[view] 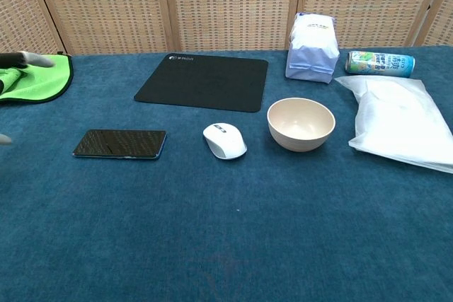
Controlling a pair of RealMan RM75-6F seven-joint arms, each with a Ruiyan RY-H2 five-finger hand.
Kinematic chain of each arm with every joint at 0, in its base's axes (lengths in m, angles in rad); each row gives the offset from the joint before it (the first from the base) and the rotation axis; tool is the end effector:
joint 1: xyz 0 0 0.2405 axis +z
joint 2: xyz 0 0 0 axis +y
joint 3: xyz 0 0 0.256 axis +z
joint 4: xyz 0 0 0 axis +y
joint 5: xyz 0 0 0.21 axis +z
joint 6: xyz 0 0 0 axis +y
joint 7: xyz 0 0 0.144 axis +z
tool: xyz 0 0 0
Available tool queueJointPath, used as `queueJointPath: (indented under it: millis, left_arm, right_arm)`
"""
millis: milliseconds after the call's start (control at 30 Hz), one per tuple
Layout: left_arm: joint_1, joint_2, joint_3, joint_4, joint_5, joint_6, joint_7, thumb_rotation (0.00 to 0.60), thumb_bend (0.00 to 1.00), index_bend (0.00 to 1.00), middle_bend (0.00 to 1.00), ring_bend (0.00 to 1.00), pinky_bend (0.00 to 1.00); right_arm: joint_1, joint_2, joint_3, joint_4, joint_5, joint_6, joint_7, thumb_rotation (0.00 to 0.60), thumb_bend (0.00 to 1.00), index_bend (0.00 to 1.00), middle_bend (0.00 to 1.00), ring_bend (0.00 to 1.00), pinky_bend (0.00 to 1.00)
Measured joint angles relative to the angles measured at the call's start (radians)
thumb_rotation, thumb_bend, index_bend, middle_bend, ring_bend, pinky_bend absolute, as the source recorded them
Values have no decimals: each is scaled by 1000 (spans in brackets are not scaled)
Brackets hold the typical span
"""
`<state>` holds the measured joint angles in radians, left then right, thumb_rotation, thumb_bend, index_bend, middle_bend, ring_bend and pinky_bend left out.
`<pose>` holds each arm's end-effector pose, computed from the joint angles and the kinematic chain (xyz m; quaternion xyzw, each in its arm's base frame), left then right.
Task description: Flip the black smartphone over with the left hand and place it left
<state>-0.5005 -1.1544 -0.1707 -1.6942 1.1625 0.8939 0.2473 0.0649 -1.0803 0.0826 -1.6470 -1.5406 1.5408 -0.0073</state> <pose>-0.2377 0.3045 0.0895 -0.7157 -0.4277 -0.2934 0.4677 -0.2990 -0.1808 0.1778 0.5876 -0.3549 0.4150 0.5971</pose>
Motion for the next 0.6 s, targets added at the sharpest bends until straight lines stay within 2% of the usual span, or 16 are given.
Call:
queueJointPath:
  millis: [200, 300, 467, 600]
  left_arm:
    - [-191, -165, -20, 87, -258, -86, 209, 600, 56, 59, 0, 0, 0]
    - [-258, -241, -21, 147, -353, -110, 260, 600, 52, 78, 0, 0, 0]
    - [-329, -319, -16, 213, -446, -134, 293, 600, 52, 164, 0, 0, 0]
    - [-361, -355, -10, 239, -485, -129, 315, 600, 55, 171, 0, 0, 0]
  right_arm:
    - [4, 3, 6, 13, 23, -17, 26, 600, 0, 0, 0, 0, 0]
    - [6, 4, 8, 17, 32, -24, 36, 600, 0, 0, 0, 0, 0]
    - [8, 6, 13, 23, 45, -32, 49, 600, 0, 0, 0, 0, 0]
    - [10, 7, 16, 27, 54, -38, 59, 600, 0, 0, 0, 0, 0]
